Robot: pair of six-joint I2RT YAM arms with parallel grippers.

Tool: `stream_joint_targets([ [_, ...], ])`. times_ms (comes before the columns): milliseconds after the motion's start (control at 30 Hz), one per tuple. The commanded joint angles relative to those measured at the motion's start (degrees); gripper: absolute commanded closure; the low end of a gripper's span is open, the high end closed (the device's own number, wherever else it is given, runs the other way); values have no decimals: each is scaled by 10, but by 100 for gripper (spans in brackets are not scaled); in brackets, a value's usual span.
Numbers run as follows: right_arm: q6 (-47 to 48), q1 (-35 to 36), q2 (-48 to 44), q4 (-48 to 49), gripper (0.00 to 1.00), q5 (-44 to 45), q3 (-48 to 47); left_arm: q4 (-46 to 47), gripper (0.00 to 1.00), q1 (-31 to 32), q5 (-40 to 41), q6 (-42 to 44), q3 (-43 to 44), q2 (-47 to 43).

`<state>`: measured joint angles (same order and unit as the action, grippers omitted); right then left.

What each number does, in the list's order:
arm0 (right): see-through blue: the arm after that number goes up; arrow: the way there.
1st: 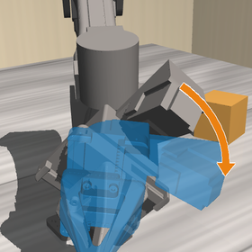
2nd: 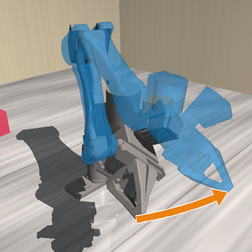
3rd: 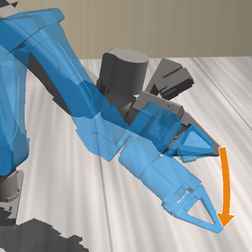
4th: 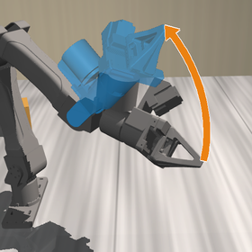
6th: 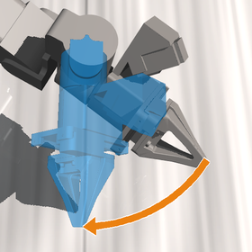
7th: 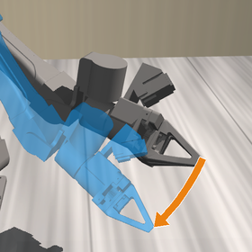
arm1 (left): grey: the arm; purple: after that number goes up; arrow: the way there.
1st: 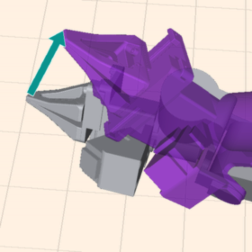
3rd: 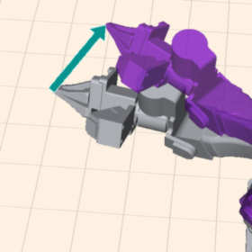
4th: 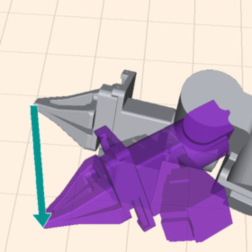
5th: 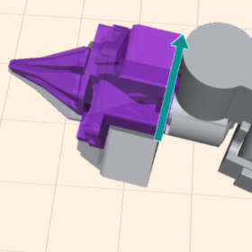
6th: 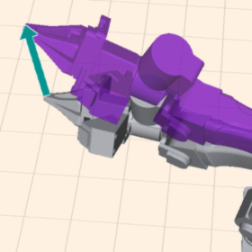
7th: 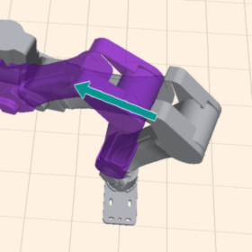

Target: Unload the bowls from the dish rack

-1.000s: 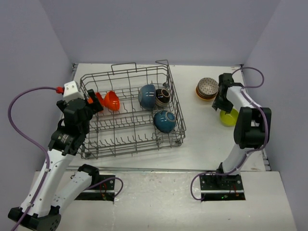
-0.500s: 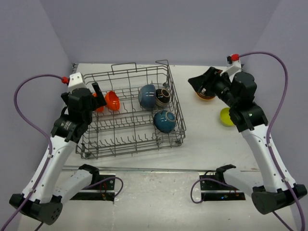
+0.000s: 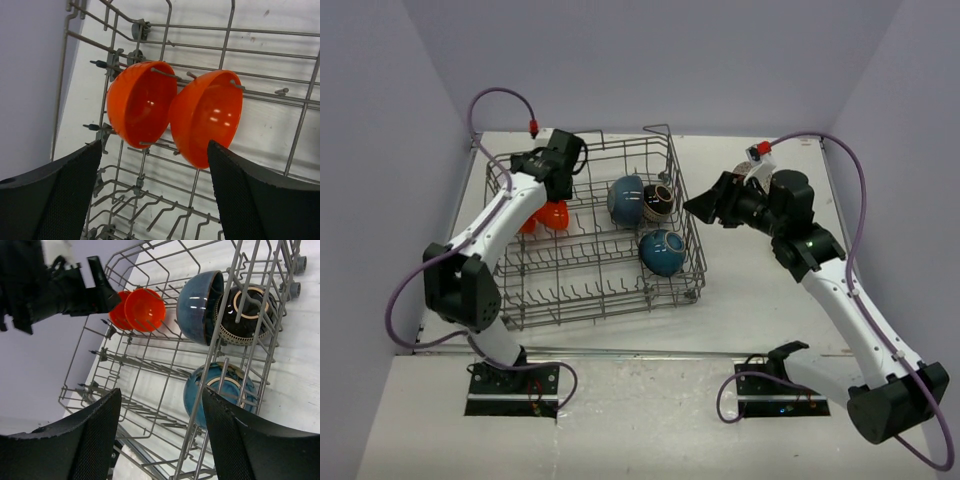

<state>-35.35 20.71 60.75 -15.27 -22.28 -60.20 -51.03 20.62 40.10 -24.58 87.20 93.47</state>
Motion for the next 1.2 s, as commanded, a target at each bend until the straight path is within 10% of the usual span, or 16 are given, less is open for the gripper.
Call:
stream_joint_targets([
  [0, 16, -1, -20, 25, 33, -17, 14, -60, 15, 10, 66, -1, 57, 56],
  [967, 38, -1, -73, 24, 33, -29, 44, -108, 99, 14, 147, -23, 126, 225],
  [1167, 37, -1, -76, 27, 33, -25, 43, -131, 100, 18, 168, -16, 148, 235],
])
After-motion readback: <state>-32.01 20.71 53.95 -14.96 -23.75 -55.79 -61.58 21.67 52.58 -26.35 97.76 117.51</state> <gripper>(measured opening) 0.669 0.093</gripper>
